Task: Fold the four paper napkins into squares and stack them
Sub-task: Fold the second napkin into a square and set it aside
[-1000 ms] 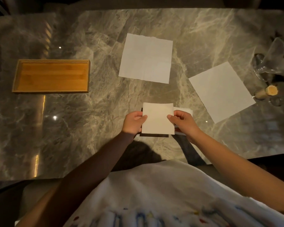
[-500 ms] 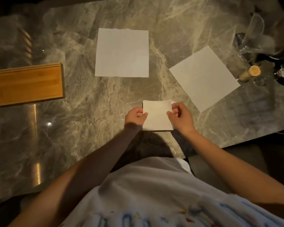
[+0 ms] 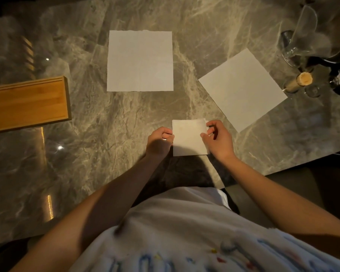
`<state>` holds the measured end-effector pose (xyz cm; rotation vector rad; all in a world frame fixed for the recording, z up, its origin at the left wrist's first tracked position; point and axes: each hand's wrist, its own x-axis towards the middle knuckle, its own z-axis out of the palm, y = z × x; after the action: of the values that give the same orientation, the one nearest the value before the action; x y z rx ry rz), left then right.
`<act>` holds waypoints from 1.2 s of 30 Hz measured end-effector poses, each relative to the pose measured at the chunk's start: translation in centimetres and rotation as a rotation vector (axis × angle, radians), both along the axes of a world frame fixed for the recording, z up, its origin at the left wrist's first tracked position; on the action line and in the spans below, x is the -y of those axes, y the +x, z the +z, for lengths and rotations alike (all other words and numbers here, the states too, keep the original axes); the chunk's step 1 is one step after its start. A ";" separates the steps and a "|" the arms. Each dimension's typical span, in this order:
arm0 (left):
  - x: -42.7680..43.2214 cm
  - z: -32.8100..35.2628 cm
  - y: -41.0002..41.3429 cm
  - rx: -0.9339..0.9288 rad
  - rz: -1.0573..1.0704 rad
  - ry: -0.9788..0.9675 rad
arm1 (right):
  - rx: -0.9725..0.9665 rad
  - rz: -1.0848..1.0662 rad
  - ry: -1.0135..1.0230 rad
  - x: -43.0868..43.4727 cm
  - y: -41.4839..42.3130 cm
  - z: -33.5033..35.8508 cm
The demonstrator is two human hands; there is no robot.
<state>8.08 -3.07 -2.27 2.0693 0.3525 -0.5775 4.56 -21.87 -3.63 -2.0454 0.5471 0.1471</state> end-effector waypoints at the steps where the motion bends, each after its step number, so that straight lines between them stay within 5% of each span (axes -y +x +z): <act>1: 0.0 0.0 0.0 0.015 -0.011 0.011 | -0.002 0.014 -0.014 0.1 0.0 0.0; 11: 0.1 0.6 -0.8 0.278 -0.115 0.126 | 0.066 -0.094 -0.079 0.6 0.0 0.6; 24: 0.3 1.1 -1.0 0.163 -0.168 0.097 | -0.009 0.039 -0.154 0.2 -0.4 1.6; 29: -0.7 0.8 -1.5 0.568 -0.688 0.514 | 0.127 0.517 -0.525 1.5 -1.0 1.4; 32: -0.7 -0.2 -1.4 0.528 -0.931 0.607 | 0.041 0.770 -0.696 1.7 -1.0 0.9; 36: -1.2 -1.7 -1.2 0.436 -0.986 0.621 | -0.109 0.857 -0.758 1.8 -0.9 0.4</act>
<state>6.89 -1.87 -3.93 2.8382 -0.9077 -0.5815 3.62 -23.72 -3.19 -2.9132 -0.3165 0.6342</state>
